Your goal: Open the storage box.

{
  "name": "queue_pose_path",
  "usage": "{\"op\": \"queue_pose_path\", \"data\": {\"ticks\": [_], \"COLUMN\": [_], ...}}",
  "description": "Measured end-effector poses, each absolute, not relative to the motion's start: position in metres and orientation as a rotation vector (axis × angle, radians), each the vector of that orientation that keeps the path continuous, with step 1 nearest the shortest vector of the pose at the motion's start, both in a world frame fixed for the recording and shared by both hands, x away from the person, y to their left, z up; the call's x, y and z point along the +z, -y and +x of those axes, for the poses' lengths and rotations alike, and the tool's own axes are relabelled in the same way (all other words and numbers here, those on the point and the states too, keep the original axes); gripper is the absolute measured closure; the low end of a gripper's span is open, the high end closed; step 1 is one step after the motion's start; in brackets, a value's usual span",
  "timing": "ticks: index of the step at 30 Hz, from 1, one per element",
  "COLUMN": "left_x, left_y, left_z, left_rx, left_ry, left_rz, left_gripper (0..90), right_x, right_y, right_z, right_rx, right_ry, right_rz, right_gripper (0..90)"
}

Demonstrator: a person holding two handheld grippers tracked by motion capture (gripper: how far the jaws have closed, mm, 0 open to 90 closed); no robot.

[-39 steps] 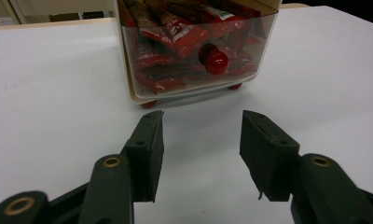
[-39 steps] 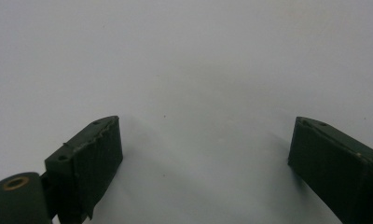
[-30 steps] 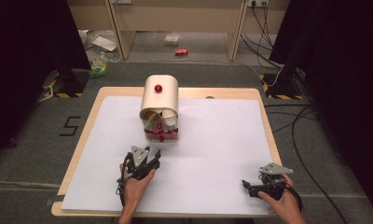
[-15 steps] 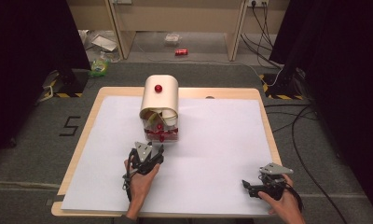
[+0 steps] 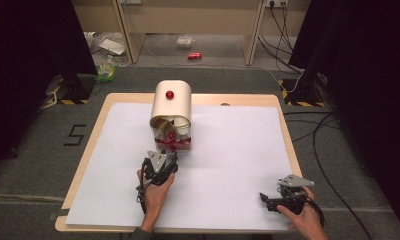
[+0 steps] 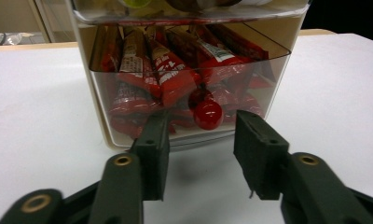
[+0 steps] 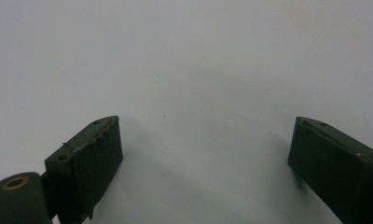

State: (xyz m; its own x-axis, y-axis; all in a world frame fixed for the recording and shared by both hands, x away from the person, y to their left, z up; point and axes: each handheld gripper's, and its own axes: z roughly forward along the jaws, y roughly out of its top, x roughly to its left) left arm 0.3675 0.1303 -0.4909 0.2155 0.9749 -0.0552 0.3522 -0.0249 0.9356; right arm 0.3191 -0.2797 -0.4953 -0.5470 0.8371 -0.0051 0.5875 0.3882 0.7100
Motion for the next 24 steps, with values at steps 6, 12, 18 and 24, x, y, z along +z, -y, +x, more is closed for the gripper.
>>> {"op": "queue_pose_path", "data": {"ticks": [6,12,18,24], "left_x": [-0.494,-0.493,-0.494,-0.494], "left_y": [-0.124,-0.123,-0.113,-0.108], "left_z": [0.371,0.375,0.377,0.377], "left_rx": [0.841,0.857,0.878,0.906], "left_ry": [-1.324,-1.330,-1.361,-1.397], "left_rz": [1.525,1.518,1.504,1.478], "left_gripper": [63.0,67.0,69.3,69.6], "right_x": [-0.495,-0.495,-0.495,-0.495], "right_y": [0.280,0.280,0.280,0.280], "right_z": [0.319,0.319,0.319,0.319], "right_rx": [0.950,0.950,0.950,0.950], "right_ry": [-2.289,-2.289,-2.289,-2.289], "right_rz": [1.236,1.236,1.236,1.236], "right_gripper": [10.1,10.1,10.1,10.2]}}
